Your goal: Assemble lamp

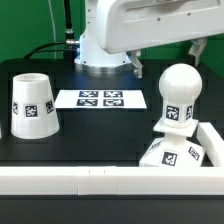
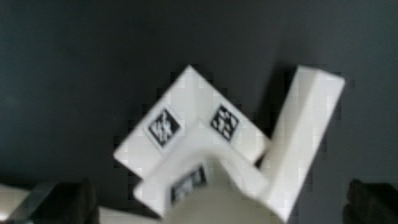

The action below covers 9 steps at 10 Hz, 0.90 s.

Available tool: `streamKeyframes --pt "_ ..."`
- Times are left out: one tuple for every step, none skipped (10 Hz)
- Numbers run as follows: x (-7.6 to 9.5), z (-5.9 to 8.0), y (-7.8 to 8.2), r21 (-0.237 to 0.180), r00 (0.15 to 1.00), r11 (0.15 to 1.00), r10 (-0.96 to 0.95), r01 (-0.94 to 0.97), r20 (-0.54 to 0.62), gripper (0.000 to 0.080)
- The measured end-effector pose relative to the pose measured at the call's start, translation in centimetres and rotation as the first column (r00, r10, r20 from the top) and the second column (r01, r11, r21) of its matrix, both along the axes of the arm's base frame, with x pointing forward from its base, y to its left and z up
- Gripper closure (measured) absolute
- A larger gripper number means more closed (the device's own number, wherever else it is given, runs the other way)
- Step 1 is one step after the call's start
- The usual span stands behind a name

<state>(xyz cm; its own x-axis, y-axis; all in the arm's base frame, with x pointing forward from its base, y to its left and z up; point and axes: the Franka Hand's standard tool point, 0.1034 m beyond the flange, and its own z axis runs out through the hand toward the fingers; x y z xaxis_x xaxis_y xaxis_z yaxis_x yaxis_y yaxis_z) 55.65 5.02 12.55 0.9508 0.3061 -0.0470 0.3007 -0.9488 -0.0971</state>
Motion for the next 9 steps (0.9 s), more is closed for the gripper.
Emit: streamKeyframes --pt "-0.6 -0.4 -1.0 -0.003 1.000 1.000 -0.001 0.001 -0.002 0.0101" --pt "-0.5 -0.4 -0.8 -0.003 1.000 1.000 -0.003 0.003 -0.002 0.0101" --pt "-0.5 -0.5 -0.8 -0.003 1.000 1.000 -0.003 0.003 -0.002 0.0101" --pt "-0.5 -0.5 -0.9 -0.004 1.000 1.000 -0.004 0.004 -0.003 0.0101" --pt "-0.6 -0.5 -0.9 -0.004 1.000 1.000 -0.004 0.004 -0.004 0.0101" --pt "-0.6 -0.5 -0.9 -0.004 1.000 1.000 -0.004 0.004 -0.004 0.0101" --pt "-0.6 -0.6 -0.9 -0.004 1.000 1.000 -0.003 0.003 -0.005 0.0101" --pt "-1.3 -0.4 -1.7 0.002 0.998 0.998 0.061 -0.061 -0.004 0.0101" --pt "-2.7 0.0 -4.0 0.011 0.995 0.995 0.101 -0.101 -0.004 0.0101"
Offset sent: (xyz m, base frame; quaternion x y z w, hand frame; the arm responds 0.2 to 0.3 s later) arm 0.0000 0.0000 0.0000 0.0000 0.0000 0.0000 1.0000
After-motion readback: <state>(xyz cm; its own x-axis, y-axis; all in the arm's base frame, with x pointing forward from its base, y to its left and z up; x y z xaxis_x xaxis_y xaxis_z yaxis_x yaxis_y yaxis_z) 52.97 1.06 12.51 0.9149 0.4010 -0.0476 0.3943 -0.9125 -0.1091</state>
